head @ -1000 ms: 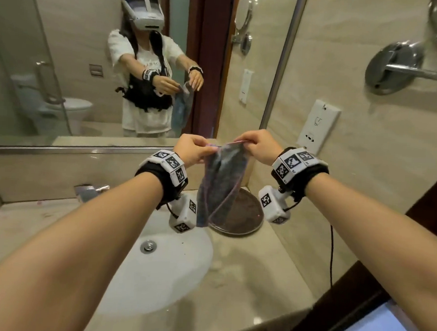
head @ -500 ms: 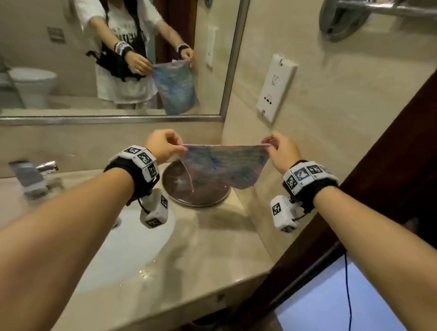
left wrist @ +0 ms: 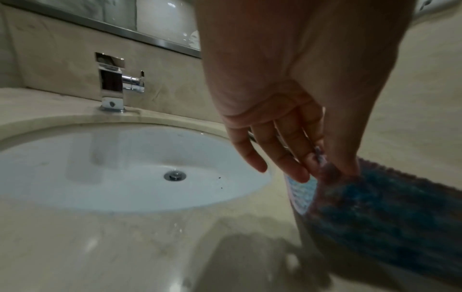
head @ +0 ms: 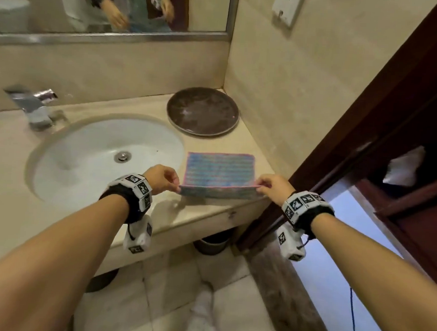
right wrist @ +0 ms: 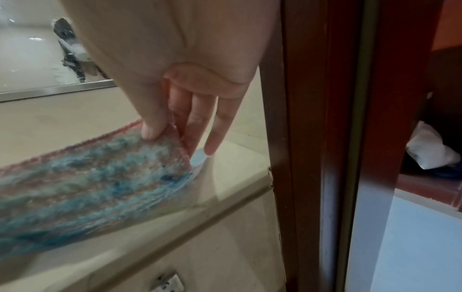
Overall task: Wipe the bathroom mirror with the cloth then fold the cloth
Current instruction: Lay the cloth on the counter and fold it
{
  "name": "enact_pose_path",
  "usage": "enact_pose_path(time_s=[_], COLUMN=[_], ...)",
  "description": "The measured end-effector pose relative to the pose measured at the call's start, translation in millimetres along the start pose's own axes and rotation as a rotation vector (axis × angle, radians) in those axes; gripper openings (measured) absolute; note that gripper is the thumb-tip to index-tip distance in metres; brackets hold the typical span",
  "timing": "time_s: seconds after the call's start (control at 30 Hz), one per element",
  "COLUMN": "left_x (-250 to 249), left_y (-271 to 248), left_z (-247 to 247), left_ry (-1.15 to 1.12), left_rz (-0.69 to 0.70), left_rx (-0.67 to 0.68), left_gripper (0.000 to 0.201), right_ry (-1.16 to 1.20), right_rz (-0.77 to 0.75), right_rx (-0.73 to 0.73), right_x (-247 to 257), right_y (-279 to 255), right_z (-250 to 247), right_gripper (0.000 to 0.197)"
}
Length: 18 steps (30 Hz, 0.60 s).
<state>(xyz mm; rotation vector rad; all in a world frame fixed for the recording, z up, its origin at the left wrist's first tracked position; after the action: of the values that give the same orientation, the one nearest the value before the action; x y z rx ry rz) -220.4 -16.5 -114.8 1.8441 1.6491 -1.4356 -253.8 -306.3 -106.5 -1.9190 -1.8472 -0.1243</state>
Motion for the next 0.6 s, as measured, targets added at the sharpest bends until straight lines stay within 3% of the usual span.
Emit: enact_pose_path(time_s=[0.1,0.23,0.6], left_x=[5.0,-2.0,-12.1], left_y=[2.7,16.1,104.2], left_z=[4.2,-4.2,-27.9], left_ry=[-0.031,-0.028,-0.045], left_rz=[0.011,0.032,-0.018], left_rx=[-0.037,-0.184,-0.412], left_gripper=[0.025,0.006,0.003], right_ry=[0.026,0.099,0.194], right_rz=[0.055,0.148,0.321], right_rx=[-0.072,-0.157,-0.254], right_x=[-9.6,-17.8,-35.5], right_y=[4.8,21.7,107.5], right_z=[3.6,-2.7,-14.4], right_gripper=[0.009,0.008,0.005])
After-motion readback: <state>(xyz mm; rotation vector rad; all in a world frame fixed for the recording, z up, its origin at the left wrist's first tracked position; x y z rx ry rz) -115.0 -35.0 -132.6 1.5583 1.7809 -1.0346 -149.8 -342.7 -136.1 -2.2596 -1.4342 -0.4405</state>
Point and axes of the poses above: each hand's wrist, its own y-axis towards the middle knuckle, its own z-axis out of the palm, x = y × z, the point moved 9 cm from there along y, towards the middle knuckle, and after that the axes turned 13 degrees about -y, right-handed, at the moved point
